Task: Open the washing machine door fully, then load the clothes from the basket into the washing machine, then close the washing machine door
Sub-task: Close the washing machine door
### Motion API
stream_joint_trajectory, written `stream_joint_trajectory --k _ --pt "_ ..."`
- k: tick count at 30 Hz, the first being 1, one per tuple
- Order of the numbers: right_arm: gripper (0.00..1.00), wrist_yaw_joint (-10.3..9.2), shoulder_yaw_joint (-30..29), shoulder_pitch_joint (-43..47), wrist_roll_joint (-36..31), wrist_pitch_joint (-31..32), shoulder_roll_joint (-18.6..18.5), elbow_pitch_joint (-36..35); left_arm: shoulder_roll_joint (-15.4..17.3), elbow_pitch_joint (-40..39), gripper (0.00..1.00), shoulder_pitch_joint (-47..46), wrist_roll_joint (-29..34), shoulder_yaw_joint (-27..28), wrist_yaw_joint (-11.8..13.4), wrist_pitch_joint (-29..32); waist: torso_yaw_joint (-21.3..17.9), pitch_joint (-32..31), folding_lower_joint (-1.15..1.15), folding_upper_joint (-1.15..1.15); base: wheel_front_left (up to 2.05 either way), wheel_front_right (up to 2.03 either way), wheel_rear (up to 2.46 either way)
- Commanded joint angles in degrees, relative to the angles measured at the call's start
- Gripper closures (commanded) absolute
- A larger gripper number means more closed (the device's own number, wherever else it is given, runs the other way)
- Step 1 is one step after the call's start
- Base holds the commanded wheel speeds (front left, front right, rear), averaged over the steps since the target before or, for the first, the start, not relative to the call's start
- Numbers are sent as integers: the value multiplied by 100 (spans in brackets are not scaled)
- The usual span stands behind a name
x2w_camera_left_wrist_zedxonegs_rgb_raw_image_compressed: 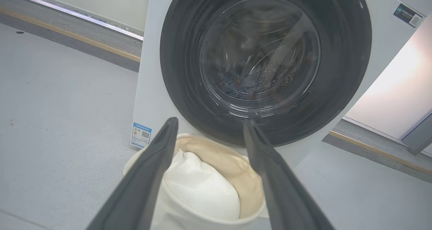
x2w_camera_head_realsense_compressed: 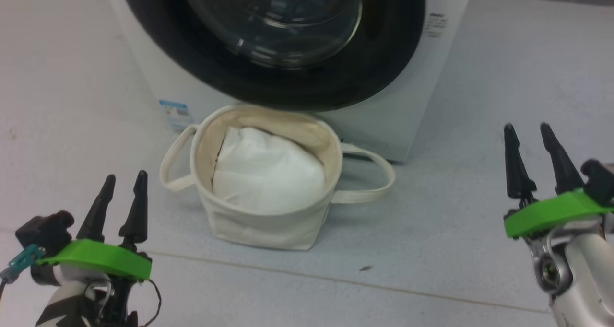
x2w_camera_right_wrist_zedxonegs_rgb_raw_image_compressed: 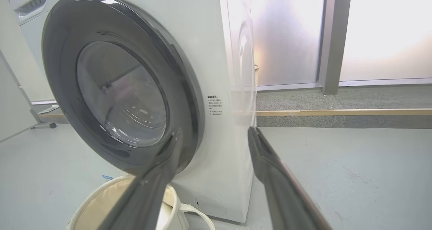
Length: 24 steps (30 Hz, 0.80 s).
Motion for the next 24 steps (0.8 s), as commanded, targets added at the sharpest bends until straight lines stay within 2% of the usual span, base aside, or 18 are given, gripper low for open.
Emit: stream_joint_trajectory --k 1,8,24 --pt "0 -1 8 89 -69 -27 -7 -229 279 -213 0 -138 -39 194 -34 -34 -221 -244 2 0 0 0 0" --pt "0 -1 -181 593 -115 -27 104 -388 284 -295 0 179 -17 248 -34 -34 -305 -519 2 0 0 0 0" --pt "0 -1 -293 977 -166 -27 267 -563 185 -527 0 353 194 282 -34 -34 -212 -633 2 0 0 0 0"
